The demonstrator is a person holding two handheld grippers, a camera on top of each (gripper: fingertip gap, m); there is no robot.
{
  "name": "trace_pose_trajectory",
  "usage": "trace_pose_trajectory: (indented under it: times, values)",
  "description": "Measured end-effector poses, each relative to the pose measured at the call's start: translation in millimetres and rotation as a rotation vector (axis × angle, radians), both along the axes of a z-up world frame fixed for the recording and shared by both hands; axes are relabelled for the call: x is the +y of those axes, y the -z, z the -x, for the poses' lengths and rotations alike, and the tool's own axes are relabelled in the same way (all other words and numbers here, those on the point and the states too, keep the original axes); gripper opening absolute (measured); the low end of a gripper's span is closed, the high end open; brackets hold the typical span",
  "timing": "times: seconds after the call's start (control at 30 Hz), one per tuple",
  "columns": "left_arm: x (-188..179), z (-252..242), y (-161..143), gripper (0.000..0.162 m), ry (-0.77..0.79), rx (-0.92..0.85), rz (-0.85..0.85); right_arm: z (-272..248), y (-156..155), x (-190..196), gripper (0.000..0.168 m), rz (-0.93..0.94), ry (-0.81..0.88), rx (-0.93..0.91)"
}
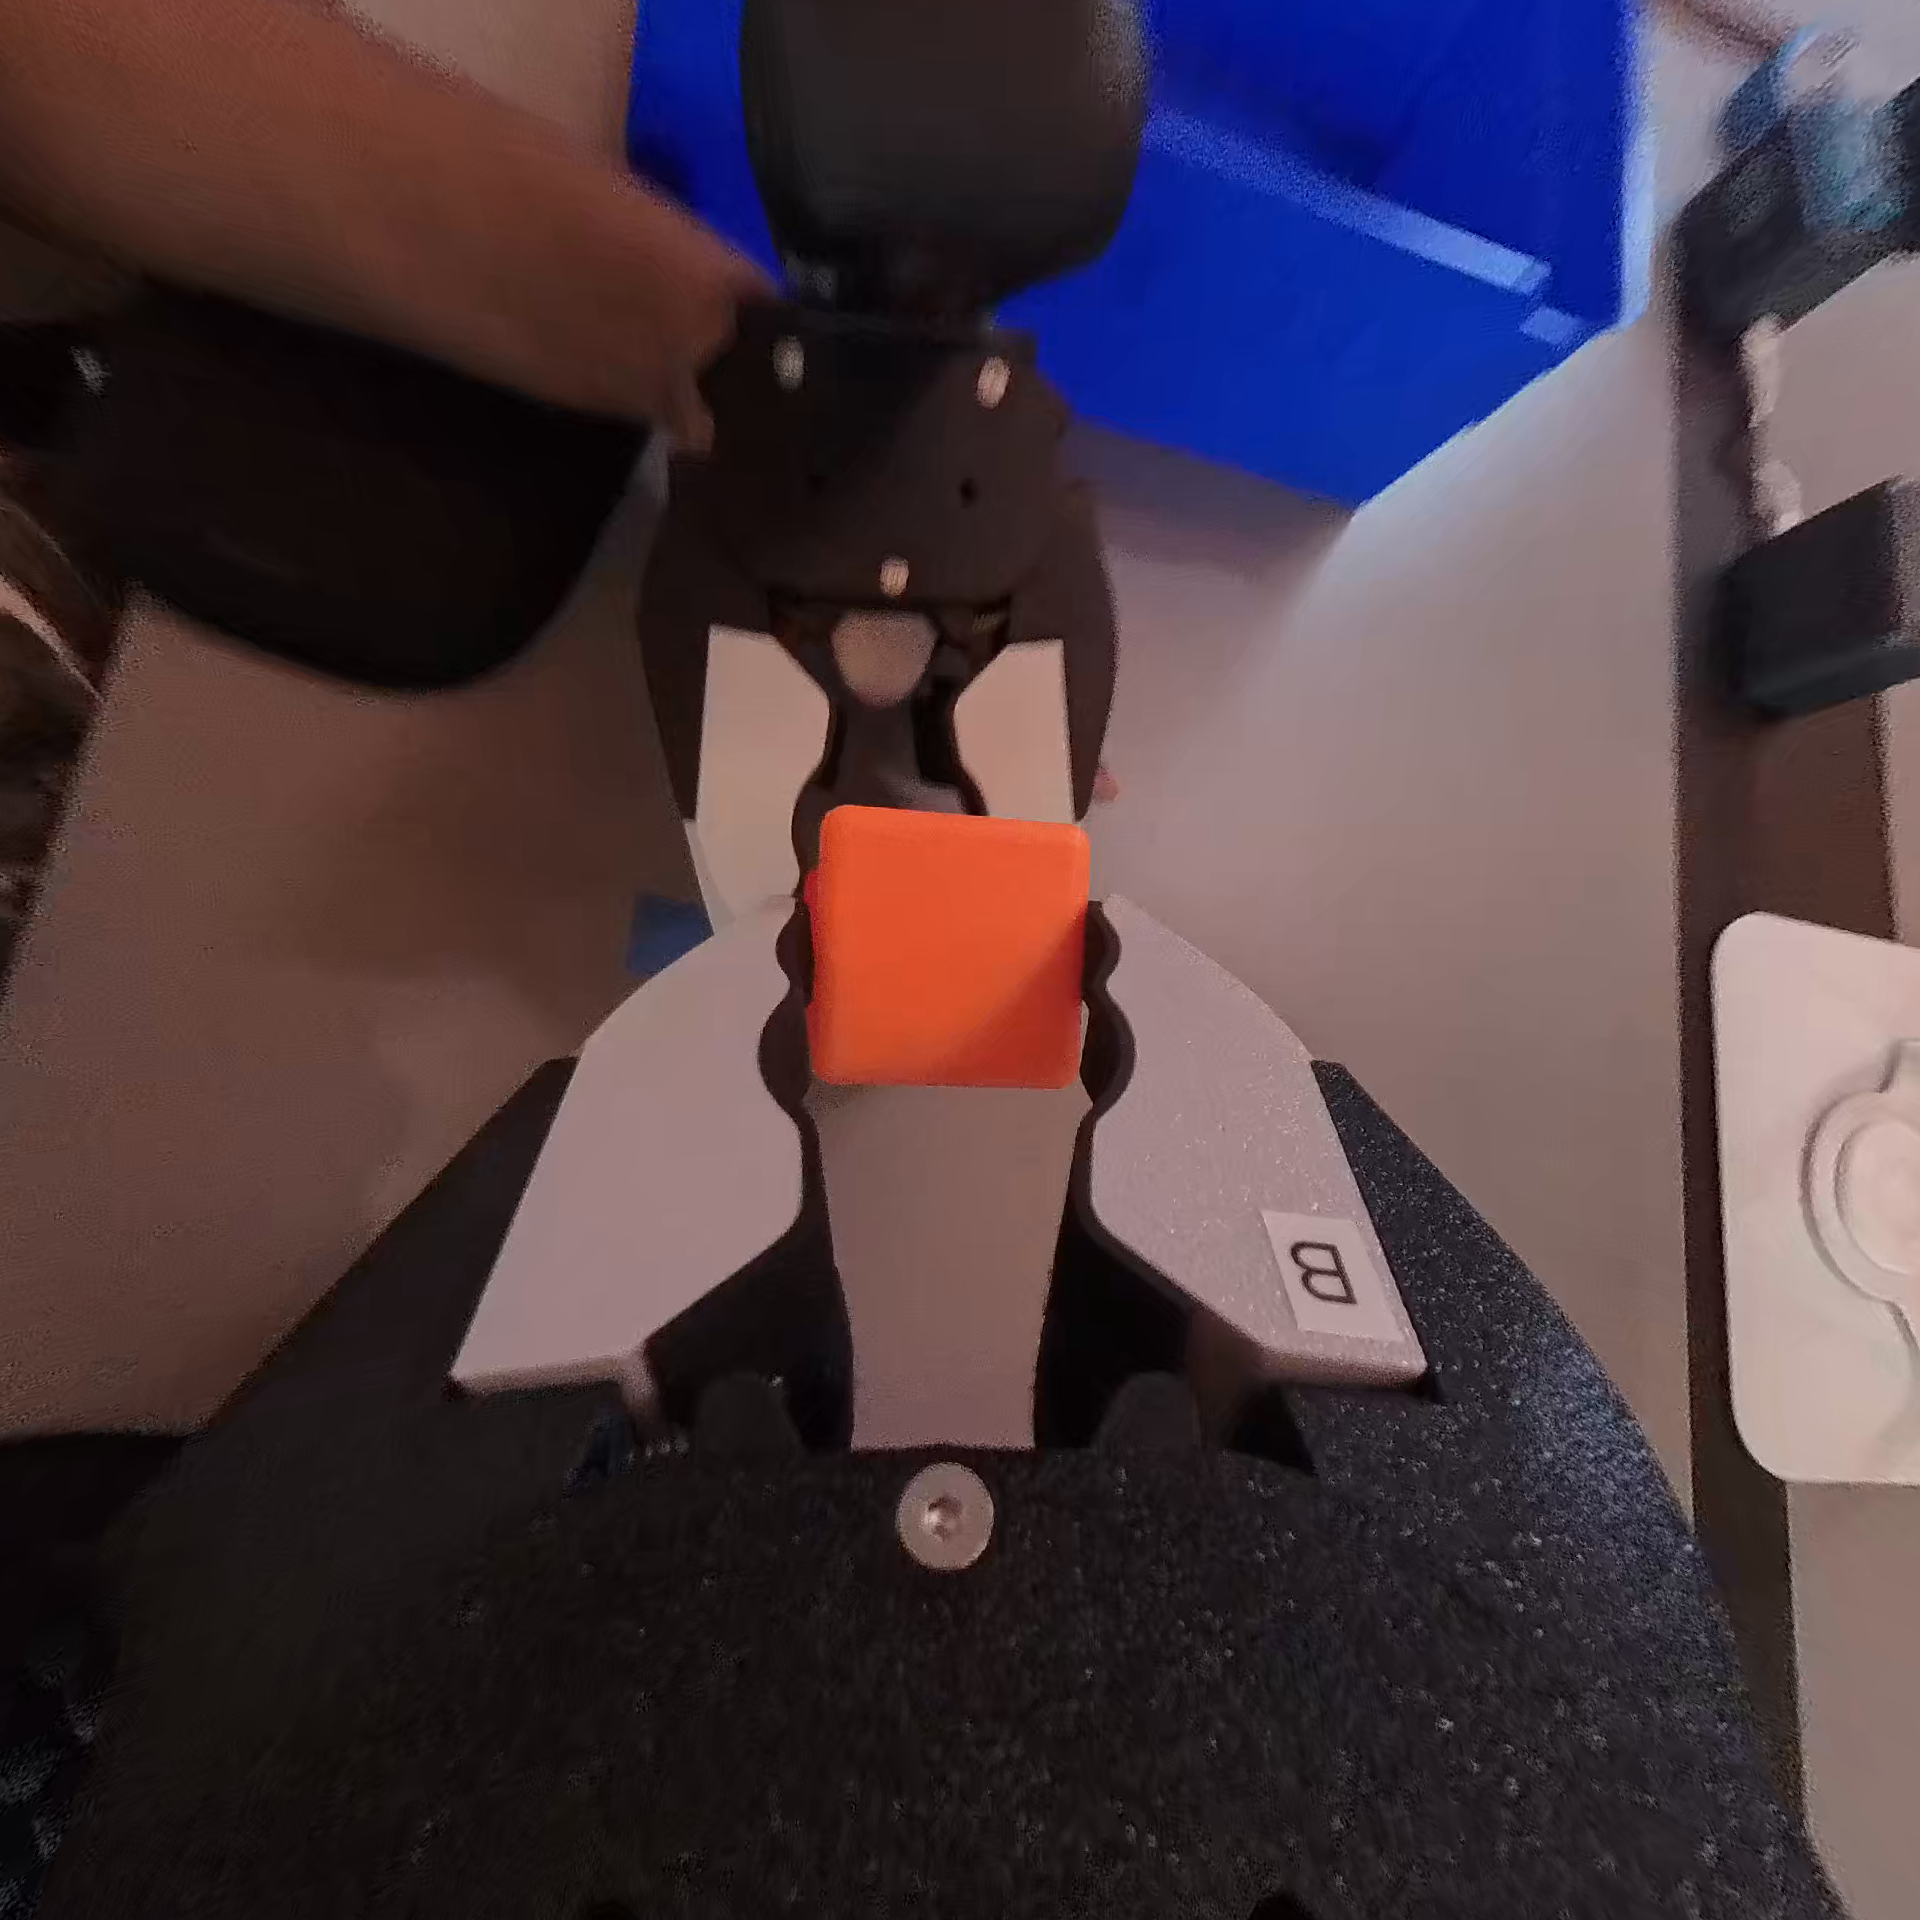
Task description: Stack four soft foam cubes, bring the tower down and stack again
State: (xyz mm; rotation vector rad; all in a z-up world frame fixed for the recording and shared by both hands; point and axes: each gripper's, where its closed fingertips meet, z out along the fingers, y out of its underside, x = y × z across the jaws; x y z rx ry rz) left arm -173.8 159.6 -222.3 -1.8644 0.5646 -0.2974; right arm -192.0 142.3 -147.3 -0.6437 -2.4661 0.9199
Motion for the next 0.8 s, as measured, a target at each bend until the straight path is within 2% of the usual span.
trace_pose_trajectory:
  times: [0.07, 0.17, 0.27, 0.37, 0.43, 0.53, 0.67, 0.8]
  values:
    - [0.3, 0.3, -0.2, 0.052, -0.001, 0.002, -0.005, -3.8, -34.6, 4.9, 0.049, 0.117, 0.019, 0.083]
    - [0.1, -1.6, -0.6, 0.052, 0.011, 0.017, -0.017, -14.0, -72.5, 43.0, 0.050, 0.138, 0.155, 0.186]
    - [0.5, -2.0, -0.6, 0.053, 0.009, 0.017, -0.015, -33.3, -90.6, 118.7, 0.050, 0.067, 0.475, 0.252]
    - [0.8, -2.0, -0.6, 0.053, 0.009, 0.014, -0.016, -68.0, -92.2, 200.7, 0.050, 0.076, 0.791, 0.306]
    - [0.8, -2.7, -0.6, 0.053, 0.014, 0.014, -0.017, -94.4, -72.4, 244.8, 0.049, 0.125, 0.971, 0.241]
    - [-0.1, -5.4, -0.6, 0.053, 0.030, 0.016, -0.022, -125.3, -23.4, 295.0, 0.050, 0.181, 1.220, 0.091]
    - [0.2, -5.9, -0.8, 0.052, 0.029, 0.018, -0.025, -145.0, 39.4, 328.2, 0.050, 0.138, 1.436, -0.109]
    - [0.3, -5.8, -0.8, 0.053, 0.028, 0.018, -0.025, -156.2, 76.1, 344.9, 0.050, 0.022, 1.532, -0.233]
